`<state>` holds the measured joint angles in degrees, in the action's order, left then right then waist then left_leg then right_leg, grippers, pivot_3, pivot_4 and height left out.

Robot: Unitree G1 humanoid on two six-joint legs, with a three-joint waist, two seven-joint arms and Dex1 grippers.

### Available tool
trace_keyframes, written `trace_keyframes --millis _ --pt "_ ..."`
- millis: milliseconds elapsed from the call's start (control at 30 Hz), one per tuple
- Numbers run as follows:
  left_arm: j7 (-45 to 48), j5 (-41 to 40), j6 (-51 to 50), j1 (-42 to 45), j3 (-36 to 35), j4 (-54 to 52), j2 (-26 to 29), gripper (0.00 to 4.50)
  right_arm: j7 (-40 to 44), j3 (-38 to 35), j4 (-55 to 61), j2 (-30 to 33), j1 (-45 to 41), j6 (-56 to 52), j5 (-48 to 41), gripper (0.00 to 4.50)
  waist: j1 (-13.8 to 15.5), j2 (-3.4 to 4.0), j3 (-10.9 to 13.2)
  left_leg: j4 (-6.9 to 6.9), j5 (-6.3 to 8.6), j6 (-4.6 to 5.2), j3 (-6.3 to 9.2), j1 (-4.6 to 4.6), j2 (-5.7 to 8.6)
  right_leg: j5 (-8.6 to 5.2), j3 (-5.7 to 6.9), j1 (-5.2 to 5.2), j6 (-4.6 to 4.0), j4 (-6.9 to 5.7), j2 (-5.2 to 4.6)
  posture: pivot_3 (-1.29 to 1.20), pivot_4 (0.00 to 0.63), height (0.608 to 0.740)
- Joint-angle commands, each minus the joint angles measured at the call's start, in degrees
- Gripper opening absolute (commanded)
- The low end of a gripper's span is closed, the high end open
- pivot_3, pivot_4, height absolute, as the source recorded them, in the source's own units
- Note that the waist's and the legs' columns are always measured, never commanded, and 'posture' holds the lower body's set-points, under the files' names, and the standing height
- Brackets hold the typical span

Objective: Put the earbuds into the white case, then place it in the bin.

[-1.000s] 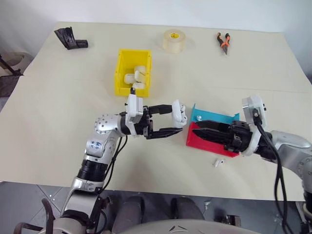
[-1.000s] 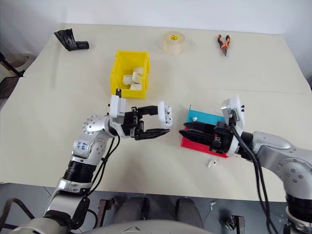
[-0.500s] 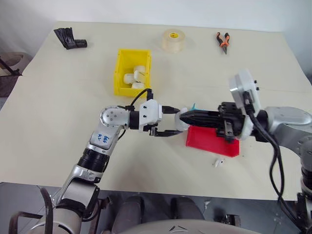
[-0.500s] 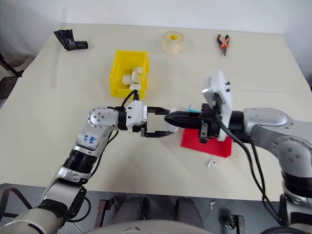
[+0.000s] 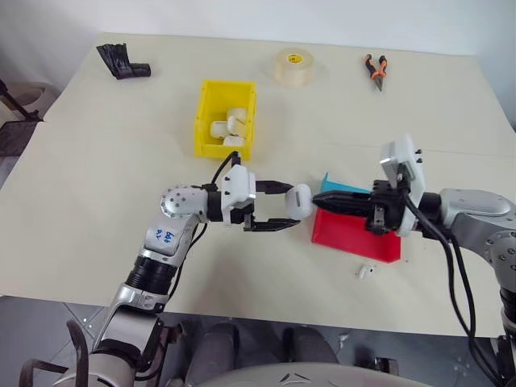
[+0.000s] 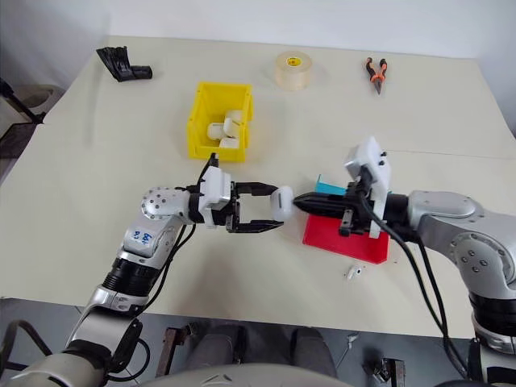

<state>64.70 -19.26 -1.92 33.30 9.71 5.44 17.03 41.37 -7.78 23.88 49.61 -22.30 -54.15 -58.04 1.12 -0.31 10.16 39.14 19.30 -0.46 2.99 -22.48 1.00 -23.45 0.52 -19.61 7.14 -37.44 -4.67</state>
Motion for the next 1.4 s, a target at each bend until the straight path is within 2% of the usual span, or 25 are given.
trace_keyframes --millis 33,100,200,367,567,633,767,967,1133,1300,1400 --pt "1.0 -6.0 -0.1 -0.5 -3.7 -3.5 -0.3 2.75 1.4 -4.3 -0.1 -2.4 3.1 7.5 3.5 0.05 0.1 0.00 0.0 0.00 0.00 0.00 0.00 0.00 0.00 0.00 -0.01 0.00 0.00 0.01 0.00 0.00 0.150 0.740" --pt "-0.4 -7.2 -0.8 -1.1 -5.2 -3.5 -0.7 2.75 0.3 -5.8 -0.2 -5.0 4.1 11.6 5.7 0.05 0.1 0.01 0.0 0.01 -0.01 -0.01 -0.01 0.01 -0.03 0.00 0.00 0.01 0.00 0.00 0.01 0.00 0.150 0.740" --pt "-5.3 -8.6 -1.7 -2.4 -8.4 -4.5 -1.9 2.75 -0.6 -8.8 1.6 -8.2 6.4 15.6 6.5 0.58 0.1 0.00 0.0 0.01 -0.01 -0.01 -0.12 0.04 -0.02 0.00 0.11 0.00 0.01 -0.03 0.08 0.00 0.150 0.740" --pt "-13.6 -7.2 -1.3 -5.1 -11.5 -6.9 -3.2 2.75 -3.2 -11.0 3.7 -11.8 10.8 22.9 12.0 2.30 0.1 0.00 0.0 0.01 -0.01 0.00 -0.08 0.07 -0.01 0.01 0.12 0.01 0.02 -0.08 0.07 0.00 0.150 0.740" --pt "-33.5 -0.8 -2.2 -3.2 -16.0 -5.4 -6.1 2.75 -3.2 -11.0 5.8 -12.1 13.0 29.8 18.3 4.39 0.2 0.00 0.0 0.01 -0.02 0.01 -0.09 0.08 0.02 0.03 0.13 0.00 0.05 -0.08 0.09 0.00 0.150 0.740" --pt "-39.8 2.3 -2.9 -1.6 -16.8 -3.2 -6.3 2.75 -0.8 -9.7 6.3 -10.6 14.6 31.9 21.0 4.45 0.2 0.00 0.0 0.01 -0.02 0.01 -0.09 0.09 0.03 0.03 0.14 0.01 0.06 -0.08 0.09 0.00 0.150 0.740" --pt "-46.1 6.0 -1.8 5.3 -17.6 5.2 -6.1 2.75 0.5 -8.8 7.1 -9.6 15.1 32.7 21.9 4.45 0.3 -0.01 0.0 0.01 -0.03 0.02 -0.10 0.10 0.09 0.04 0.17 0.00 0.08 -0.12 0.09 0.00 0.150 0.740" --pt "-47.7 9.6 -0.1 18.9 -17.5 28.3 -4.1 2.75 -0.3 -8.0 7.8 -9.3 14.2 31.0 22.1 4.45 0.3 -0.03 0.0 0.00 -0.05 0.02 -0.07 0.09 0.17 0.05 0.32 -0.03 0.10 -0.17 0.05 0.00 0.150 0.740" --pt "-46.9 10.2 -0.3 23.2 -17.6 38.0 -3.9 2.75 -1.3 -7.6 8.8 -9.5 13.0 29.7 21.7 4.45 -0.1 -0.06 0.0 -0.05 -0.04 0.03 -0.10 0.09 0.22 0.06 0.43 -0.17 0.11 -0.31 -0.01 0.00 0.150 0.740" --pt "-46.2 10.9 -0.4 23.0 -17.0 37.8 -4.2 4.43 -1.8 -7.8 9.0 -9.8 12.5 29.5 21.7 4.50 -0.1 -0.07 0.0 -0.03 -0.05 0.02 -0.09 0.08 0.19 0.06 0.48 -0.21 0.11 -0.40 -0.02 0.00 0.150 0.740" --pt "-39.0 7.7 -0.4 20.8 -16.5 31.7 -4.6 4.47 -0.1 -7.5 8.4 -8.9 12.6 29.8 22.2 4.50 -0.1 -0.07 0.0 -0.01 -0.06 0.01 -0.09 0.08 0.19 0.06 0.48 -0.22 0.11 -0.40 -0.03 0.00 0.150 0.740"
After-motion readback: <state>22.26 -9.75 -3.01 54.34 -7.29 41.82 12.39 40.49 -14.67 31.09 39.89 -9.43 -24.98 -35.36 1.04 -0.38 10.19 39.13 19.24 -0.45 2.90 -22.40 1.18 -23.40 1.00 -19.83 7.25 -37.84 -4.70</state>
